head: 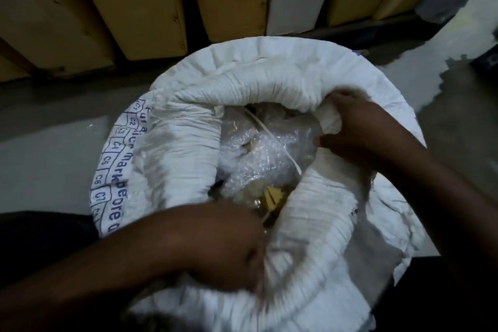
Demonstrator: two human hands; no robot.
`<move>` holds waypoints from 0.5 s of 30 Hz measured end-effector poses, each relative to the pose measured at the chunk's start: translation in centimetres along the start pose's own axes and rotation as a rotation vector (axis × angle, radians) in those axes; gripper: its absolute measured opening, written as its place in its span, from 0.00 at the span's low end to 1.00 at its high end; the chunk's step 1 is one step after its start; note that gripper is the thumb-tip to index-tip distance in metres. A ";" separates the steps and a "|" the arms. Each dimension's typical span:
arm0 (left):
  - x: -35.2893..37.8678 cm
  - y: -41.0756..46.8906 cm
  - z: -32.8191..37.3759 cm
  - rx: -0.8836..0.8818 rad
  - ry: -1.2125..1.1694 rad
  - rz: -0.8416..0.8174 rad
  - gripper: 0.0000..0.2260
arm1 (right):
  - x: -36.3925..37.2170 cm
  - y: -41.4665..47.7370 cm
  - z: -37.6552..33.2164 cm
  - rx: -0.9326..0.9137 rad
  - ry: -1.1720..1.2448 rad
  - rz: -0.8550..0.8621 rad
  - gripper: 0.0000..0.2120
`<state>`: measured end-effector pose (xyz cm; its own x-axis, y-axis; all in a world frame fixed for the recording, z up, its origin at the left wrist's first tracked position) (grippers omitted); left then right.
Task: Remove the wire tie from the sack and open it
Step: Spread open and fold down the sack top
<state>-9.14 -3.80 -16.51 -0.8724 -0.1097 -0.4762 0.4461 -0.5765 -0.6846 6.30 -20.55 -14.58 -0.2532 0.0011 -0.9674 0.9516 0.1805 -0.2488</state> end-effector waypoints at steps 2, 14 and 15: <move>-2.6 0.5 -1.3 -0.015 -0.134 0.229 0.05 | -1.1 -0.9 -1.9 -0.112 0.011 0.046 0.30; -13.1 -2.2 -13.1 -0.249 -0.248 0.984 0.36 | 5.7 -6.9 -2.9 -0.544 -0.446 -0.772 0.13; -13.9 -3.0 -14.1 -0.290 -0.254 1.036 0.34 | 5.6 -7.1 -2.5 -0.542 -0.485 -0.820 0.14</move>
<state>4.46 10.87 -15.56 -0.0504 -0.6117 -0.7895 0.9854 0.0985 -0.1392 -2.36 -19.42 -18.15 -0.5659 -0.6828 -0.4621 0.2924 0.3579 -0.8868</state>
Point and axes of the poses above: each hand's wrist, its own y-axis towards the middle knuckle, its own x-axis out of the palm, z = x × y, the point moved 8 cm from there along y, towards the middle knuckle, and after that the axes turned 13 degrees about -y, right-handed, at the moved point
